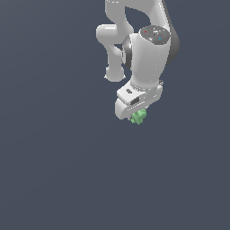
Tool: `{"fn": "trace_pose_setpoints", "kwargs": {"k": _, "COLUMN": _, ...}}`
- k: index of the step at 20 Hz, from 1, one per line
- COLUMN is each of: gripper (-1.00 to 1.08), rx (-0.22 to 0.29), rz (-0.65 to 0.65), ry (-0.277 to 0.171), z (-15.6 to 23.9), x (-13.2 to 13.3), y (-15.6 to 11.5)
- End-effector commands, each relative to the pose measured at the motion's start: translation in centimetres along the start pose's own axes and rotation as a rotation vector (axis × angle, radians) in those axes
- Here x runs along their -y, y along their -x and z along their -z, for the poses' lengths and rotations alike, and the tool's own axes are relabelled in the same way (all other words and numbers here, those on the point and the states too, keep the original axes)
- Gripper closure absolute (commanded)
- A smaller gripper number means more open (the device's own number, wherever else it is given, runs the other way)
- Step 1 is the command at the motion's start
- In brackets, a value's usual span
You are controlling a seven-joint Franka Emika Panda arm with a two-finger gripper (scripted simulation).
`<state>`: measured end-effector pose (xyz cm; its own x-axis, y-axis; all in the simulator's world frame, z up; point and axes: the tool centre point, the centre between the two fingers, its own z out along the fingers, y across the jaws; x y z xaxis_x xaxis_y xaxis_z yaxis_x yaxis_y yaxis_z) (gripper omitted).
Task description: Pick up the object and move it to a goal position.
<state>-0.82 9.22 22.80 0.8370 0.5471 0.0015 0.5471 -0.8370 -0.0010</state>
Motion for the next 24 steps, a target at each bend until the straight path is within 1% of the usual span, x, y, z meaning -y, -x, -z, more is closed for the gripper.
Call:
{"fn": "trace_pose_setpoints", "kwargs": {"k": 1, "gripper": 1.08, "rx": 0.001, "rz": 0.0, "ry": -0.001, "z": 2.5, "x": -0.3, "y": -0.6}}
{"fn": "trace_pose_setpoints", "kwargs": {"k": 7, "gripper": 1.08, "rx": 0.001, "rz": 0.0, "ry": -0.001, "z": 8.3, "x": -1.1, "y": -2.1}}
{"fn": "trace_pose_setpoints", "kwargs": {"k": 13, "gripper": 1.08, "rx": 0.001, "rz": 0.0, "ry": 0.0, "z": 13.0, "x": -1.8, "y": -3.3}}
{"fn": "trace_pose_setpoints", "kwargs": {"k": 18, "gripper": 1.08, "rx": 0.001, "rz": -0.001, "ry": 0.0, "z": 16.2, "x": -2.3, "y": -4.3}}
{"fn": "trace_pose_setpoints", "kwargs": {"k": 24, "gripper": 1.08, "rx": 0.001, "rz": -0.001, "ry": 0.001, "z": 18.6, "x": -2.7, "y": -5.0}}
